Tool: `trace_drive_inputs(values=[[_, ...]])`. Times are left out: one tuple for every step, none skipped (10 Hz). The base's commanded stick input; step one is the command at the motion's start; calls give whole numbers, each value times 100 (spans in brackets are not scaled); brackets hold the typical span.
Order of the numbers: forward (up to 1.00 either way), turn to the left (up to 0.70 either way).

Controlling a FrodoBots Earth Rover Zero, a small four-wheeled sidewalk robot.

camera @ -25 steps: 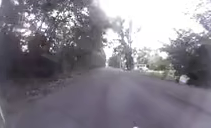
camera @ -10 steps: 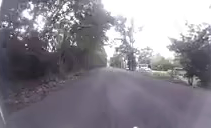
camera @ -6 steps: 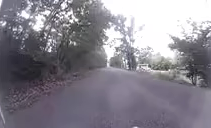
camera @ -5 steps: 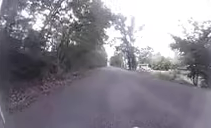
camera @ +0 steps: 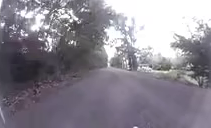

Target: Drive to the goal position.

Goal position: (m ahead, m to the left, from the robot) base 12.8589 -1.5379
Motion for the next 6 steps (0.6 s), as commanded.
trace_drive_inputs(values=[[70, 0], [70, 0], [70, 0], [70, 0], [70, 0], [70, 0]])
